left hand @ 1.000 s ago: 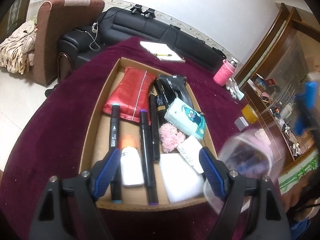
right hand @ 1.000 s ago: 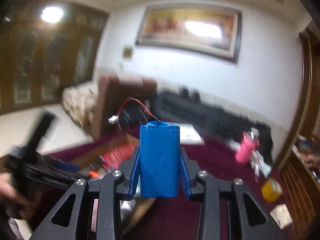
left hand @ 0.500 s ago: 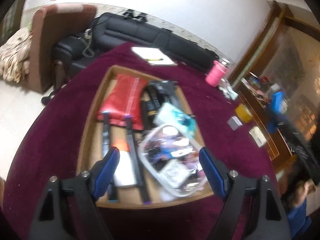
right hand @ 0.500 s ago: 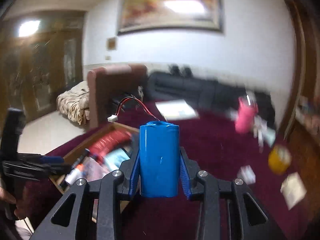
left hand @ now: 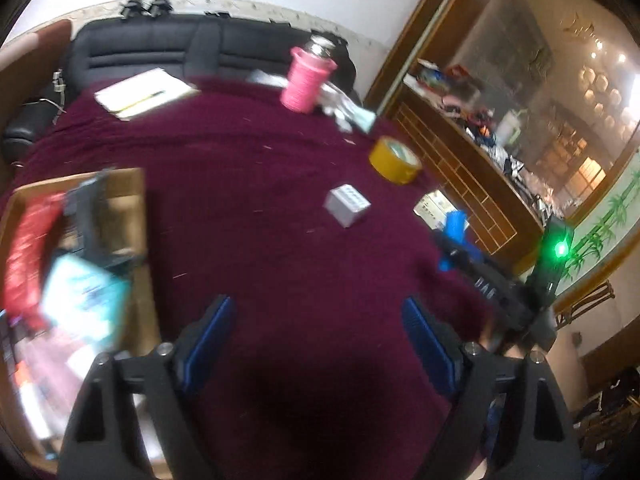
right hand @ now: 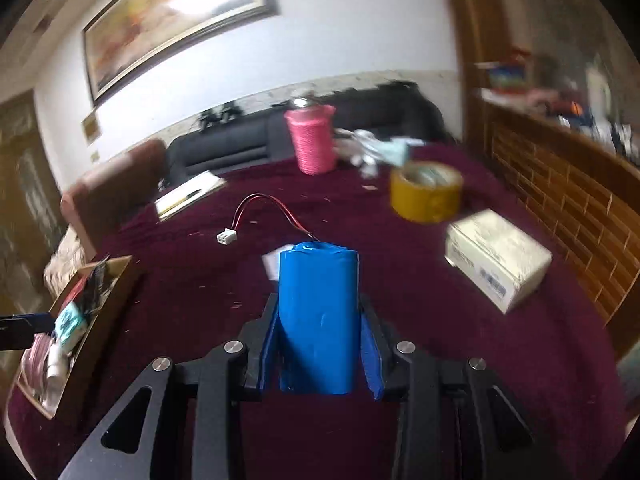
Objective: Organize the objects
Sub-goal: 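Grasp the blue battery with the right tool and carry it to the tray, then grasp the small white box with the left tool while the right grasps the leaflet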
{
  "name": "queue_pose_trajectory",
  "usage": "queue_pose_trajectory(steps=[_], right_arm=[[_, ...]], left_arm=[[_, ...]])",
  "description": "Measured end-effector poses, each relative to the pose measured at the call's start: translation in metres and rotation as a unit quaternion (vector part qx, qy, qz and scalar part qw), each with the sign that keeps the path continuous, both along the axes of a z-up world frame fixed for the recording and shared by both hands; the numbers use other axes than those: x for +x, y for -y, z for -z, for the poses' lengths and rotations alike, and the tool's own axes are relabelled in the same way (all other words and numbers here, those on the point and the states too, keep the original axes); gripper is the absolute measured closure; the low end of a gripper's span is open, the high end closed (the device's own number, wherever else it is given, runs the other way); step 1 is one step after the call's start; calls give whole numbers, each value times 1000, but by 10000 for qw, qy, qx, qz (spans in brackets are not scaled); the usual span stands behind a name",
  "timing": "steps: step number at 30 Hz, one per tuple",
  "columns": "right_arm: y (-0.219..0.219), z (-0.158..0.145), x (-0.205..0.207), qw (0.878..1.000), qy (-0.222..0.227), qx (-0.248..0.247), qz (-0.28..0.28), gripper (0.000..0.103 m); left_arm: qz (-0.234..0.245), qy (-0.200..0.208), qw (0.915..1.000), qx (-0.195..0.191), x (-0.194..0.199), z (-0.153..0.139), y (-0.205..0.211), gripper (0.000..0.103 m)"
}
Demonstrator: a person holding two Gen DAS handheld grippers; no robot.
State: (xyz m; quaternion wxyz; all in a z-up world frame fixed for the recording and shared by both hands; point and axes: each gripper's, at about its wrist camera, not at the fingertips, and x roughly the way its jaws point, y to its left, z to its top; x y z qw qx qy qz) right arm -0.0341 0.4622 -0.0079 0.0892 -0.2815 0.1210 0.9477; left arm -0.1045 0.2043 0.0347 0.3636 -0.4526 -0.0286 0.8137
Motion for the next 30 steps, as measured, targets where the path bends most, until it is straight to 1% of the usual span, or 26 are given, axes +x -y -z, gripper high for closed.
queue_pose_trajectory(steps=[1, 2, 3, 4, 5, 6, 7, 8, 10, 11, 13, 15, 16, 17, 19, 20, 21, 23, 24, 25, 26, 29, 30], right_arm=[[-8, 4, 0, 10000, 54, -15, 72, 65], [-18, 6, 1, 9997, 69, -210, 63, 65], [-26, 3, 7, 9994, -53, -354, 43, 65], [-30, -2, 11, 9992, -151, -353, 85, 65], [-32, -5, 14, 9993, -209, -260, 169, 65], [-35, -6, 17, 9990, -244, -286, 227, 64], [-40, -5, 19, 9985, -252, -434, 234, 64], [-44, -4, 19, 9976, -234, -606, 228, 64], [-46, -3, 18, 9967, -197, -730, 311, 64], [-48, -3, 20, 9962, -219, -757, 365, 64], [-52, -5, 22, 9953, -274, -828, 428, 64], [-56, -6, 25, 9940, -314, -924, 492, 64], [-58, -6, 26, 9934, -329, -981, 503, 64], [-60, -5, 25, 9929, -335, -1018, 506, 64], [-62, -4, 24, 9926, -303, -1047, 535, 64], [-64, -3, 24, 9922, -279, -1079, 558, 64], [-66, -1, 24, 9915, -253, -1135, 575, 64], [-69, 1, 23, 9906, -221, -1231, 556, 64], [-69, 2, 22, 9906, -184, -1236, 551, 64], [-67, 3, 21, 9911, -139, -1210, 546, 64], [-65, 5, 18, 9920, -32, -1147, 522, 64], [-66, 13, 14, 9922, 221, -1082, 571, 64], [-67, 17, 13, 9924, 387, -1007, 597, 64]], left_arm=[[56, 118, 9999, -2, -6, 3, -16, 18], [58, 295, 9995, -13, -16, 10, -39, 18], [56, 343, 9994, -30, -24, 14, -54, 18], [101, 373, 9992, -68, -31, 19, -70, 18], [190, 481, 9985, -171, -43, 29, -94, 18], [167, 611, 9977, -235, -51, 36, -107, 19], [92, 827, 9962, -263, -61, 45, -117, 19], [-18, 1251, 9920, -177, -76, 57, -131, 19], [-334, 1607, 9864, -84, -93, 70, -145, 19], [-558, 1682, 9840, -176, -102, 77, -154, 19], [-738, 1639, 9832, -311, -111, 83, -169, 19], [-796, 1594, 9830, -442, -118, 90, -186, 19], [-772, 1553, 9833, -554, -121, 92, -193, 19], [-804, 1411, 9839, -750, -124, 95, -201, 19], [-960, 1193, 9835, -959, -128, 98, -207, 26], [-994, 944, 9844, -1106, -129, 97, -210, 35], [-979, 829, 9840, -1237, -128, 96, -209, 45], [-870, 634, 9851, -1338, -125, 95, -206, 58], [-828, 608, 9857, -1339, -123, 94, -202, 62], [-773, 633, 9869, -1266, -121, 93, -196, 64], [-727, 701, 9879, -1176, -120, 94, -189, 70], [-599, 536, 9888, -1261, -104, 94, -175, 69], [-568, 533, 9888, -1276, -99, 94, -171, 69]])
